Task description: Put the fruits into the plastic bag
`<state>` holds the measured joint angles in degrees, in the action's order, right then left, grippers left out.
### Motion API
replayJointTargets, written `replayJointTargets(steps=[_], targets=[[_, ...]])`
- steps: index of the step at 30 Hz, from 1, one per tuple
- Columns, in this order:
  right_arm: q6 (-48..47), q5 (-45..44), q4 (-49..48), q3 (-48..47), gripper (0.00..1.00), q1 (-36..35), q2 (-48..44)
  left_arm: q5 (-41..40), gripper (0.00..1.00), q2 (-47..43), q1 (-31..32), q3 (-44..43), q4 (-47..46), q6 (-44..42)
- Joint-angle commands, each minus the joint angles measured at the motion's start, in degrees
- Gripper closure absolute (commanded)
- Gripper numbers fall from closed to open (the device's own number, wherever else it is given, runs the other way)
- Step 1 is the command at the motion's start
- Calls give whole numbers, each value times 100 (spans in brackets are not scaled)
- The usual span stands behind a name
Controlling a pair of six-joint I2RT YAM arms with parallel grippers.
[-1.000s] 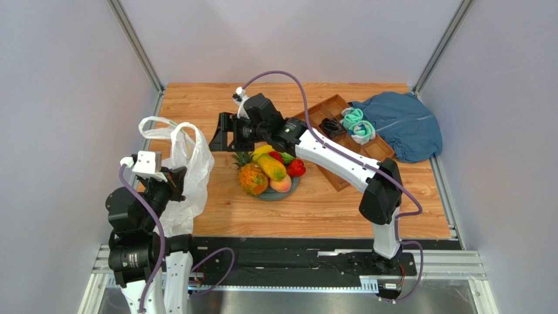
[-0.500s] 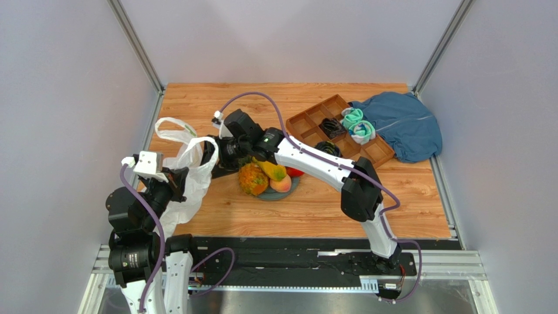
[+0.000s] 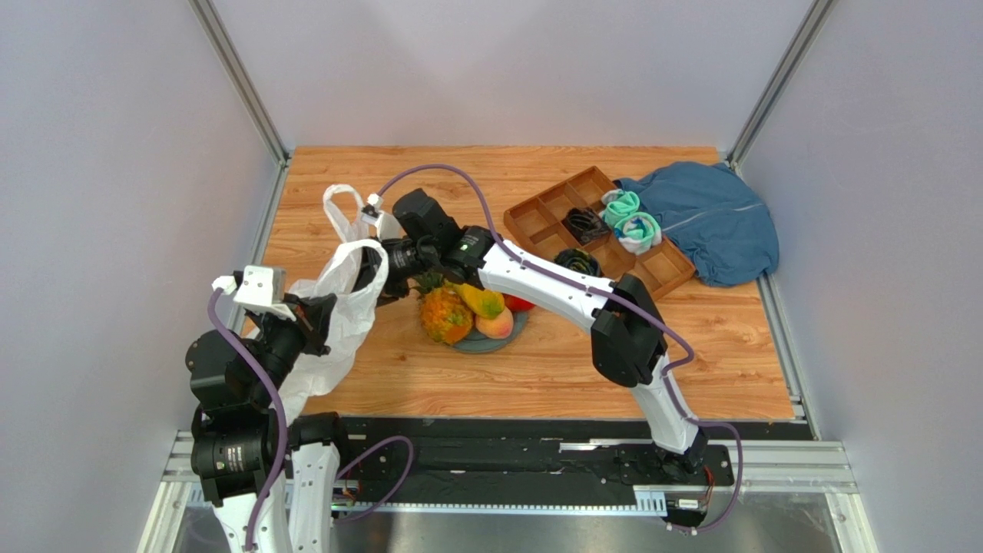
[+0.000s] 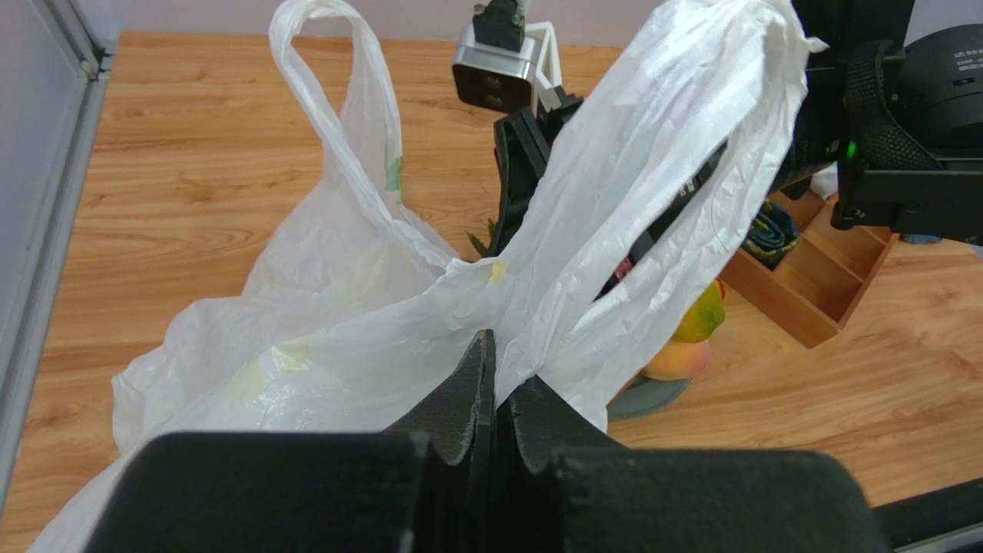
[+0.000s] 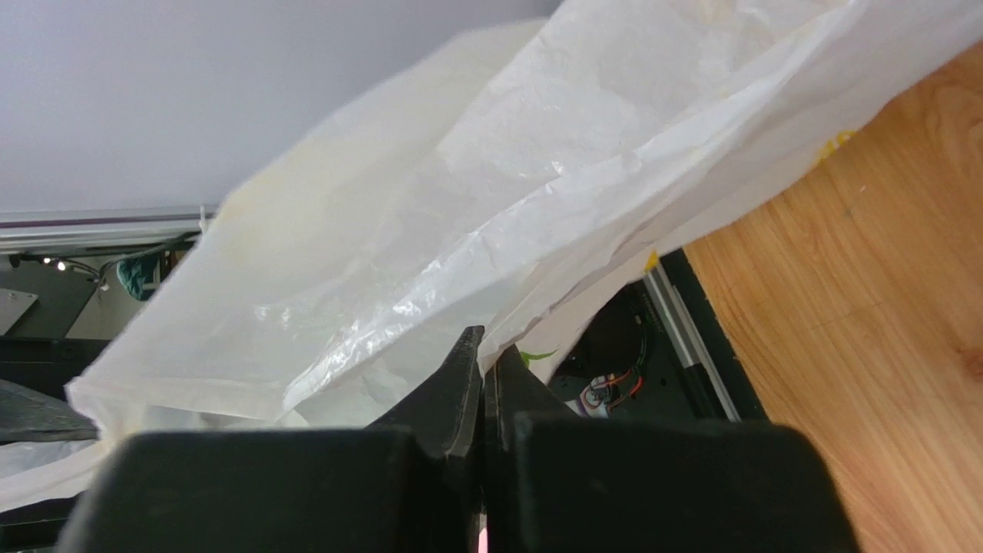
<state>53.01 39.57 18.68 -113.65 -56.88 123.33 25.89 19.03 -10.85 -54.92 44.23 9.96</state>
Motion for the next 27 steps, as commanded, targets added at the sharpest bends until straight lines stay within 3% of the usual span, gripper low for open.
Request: replayJointTargets(steps=[1, 4, 6, 9, 14, 18, 19, 22, 25, 27], targets=[[60, 77, -697, -105, 100, 396, -160, 39, 70, 84, 13, -89, -204, 471], [-256, 42, -856, -193, 100, 511, -230, 48, 31, 250, 22, -343, -265, 875], [-510, 33, -962, -245, 100, 555, -239, 223, 25, 531, 22, -712, -327, 1226], [-687, 94, -1111, -263, 100, 643, -178, 828, 4, 1067, 22, -1362, -301, 1561], [-889, 235, -1252, -246, 100, 775, -55, 1733, 3, 1551, 13, -2153, -353, 1931], [-1100, 428, -1305, -228, 100, 793, -28, 1552, 3, 1709, 22, -2637, -161, 2133], [-1126, 481, -1366, -159, 100, 793, -63, 1342, 3, 1762, 22, -2734, -56, 2151], [-1319, 700, -1489, -9, 100, 793, -151, -524, 3, 1963, 22, -3156, 717, 2142], [-1548, 938, -1586, 289, 100, 793, -344, -1775, 1, 2201, 22, -3411, 1368, 2142], [-1758, 1008, -1560, 527, 100, 793, -520, -2008, 1, 2281, 13, -3491, 1422, 2168]])
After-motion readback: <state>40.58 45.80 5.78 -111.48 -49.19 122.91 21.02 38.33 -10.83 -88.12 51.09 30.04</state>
